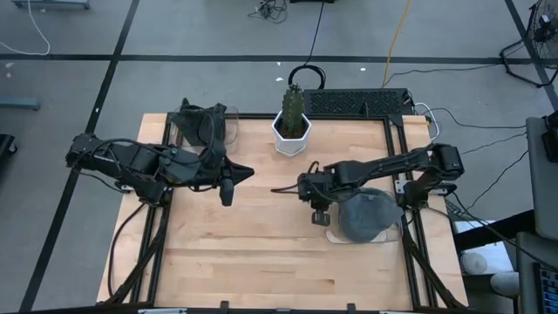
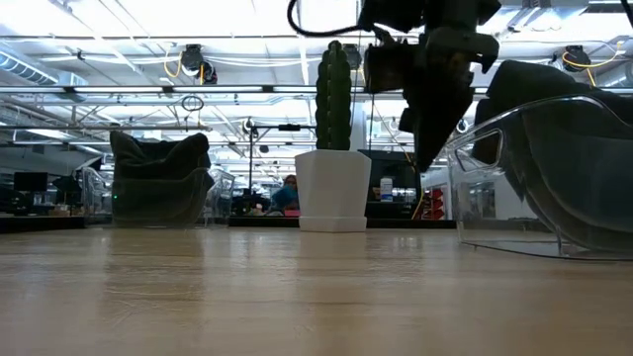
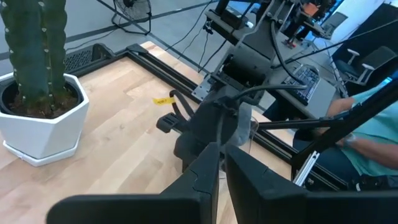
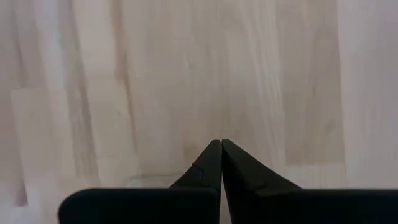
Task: Pick & Place hat
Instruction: Return to Home Position
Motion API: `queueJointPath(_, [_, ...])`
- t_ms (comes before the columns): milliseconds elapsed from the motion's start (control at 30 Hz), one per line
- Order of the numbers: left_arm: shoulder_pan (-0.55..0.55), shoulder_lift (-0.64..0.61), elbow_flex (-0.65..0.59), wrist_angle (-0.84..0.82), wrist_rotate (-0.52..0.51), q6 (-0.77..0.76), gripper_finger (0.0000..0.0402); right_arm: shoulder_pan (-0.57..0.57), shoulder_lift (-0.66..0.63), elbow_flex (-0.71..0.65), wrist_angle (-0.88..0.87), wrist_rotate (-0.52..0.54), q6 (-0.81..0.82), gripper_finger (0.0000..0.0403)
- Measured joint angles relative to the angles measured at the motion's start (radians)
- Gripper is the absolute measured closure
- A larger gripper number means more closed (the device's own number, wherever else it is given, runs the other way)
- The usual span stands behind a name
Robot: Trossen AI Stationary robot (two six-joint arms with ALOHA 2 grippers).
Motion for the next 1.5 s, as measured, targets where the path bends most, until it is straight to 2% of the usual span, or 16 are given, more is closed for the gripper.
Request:
queueJointPath(233, [-0.001,0.0,0.0,-0.004,0.0,0.018,0.0366,-0.031,0.006,-0.001,-0.077,0.001,0.049,0.0403])
queueJointPath(433, [-0.001,0.0,0.0,-0.005,0.0,0.025,0.0366,-0.037,-0.032,-0.002,-0.021,0.006,0.068,0.0403])
queueJointPath(533, [-0.001,0.0,0.0,-0.005,0.001,0.025,0.0366,-0.041,-0.073,-0.002,-0.008,0.051,0.089,0.0403])
queueJointPath(700, [-0.001,0.0,0.0,-0.005,0.0,0.024,0.0366,-0.069,-0.2,-0.002,-0.001,0.053,0.1,0.0403])
queueJointPath(867, [-0.001,-0.015,0.001,0.01,-0.001,0.079,0.0366,-0.074,-0.382,-0.002,0.021,0.063,0.153,0.0403])
queueJointPath(1000, [-0.004,-0.021,0.001,-0.006,-0.014,0.141,0.0366,-0.071,-0.526,-0.021,0.043,0.132,0.155,0.0403])
queueJointPath(1133, [-0.002,-0.02,-0.004,-0.029,-0.037,0.166,0.0366,-0.078,-0.676,-0.125,0.141,0.134,0.188,0.0403])
queueJointPath(1233, [0.012,-0.028,-0.03,-0.017,-0.04,0.176,0.0366,-0.079,-0.798,-0.262,0.288,0.131,0.227,0.0403])
queueJointPath(1367, [0.028,-0.075,-0.12,0.022,-0.047,0.161,0.0366,-0.079,-0.948,-0.494,0.6,0.134,0.307,0.0403])
queueJointPath(1500, [0.035,-0.146,-0.287,0.177,-0.047,0.114,0.0366,-0.079,-1.049,-0.732,0.948,0.137,0.382,0.0403])
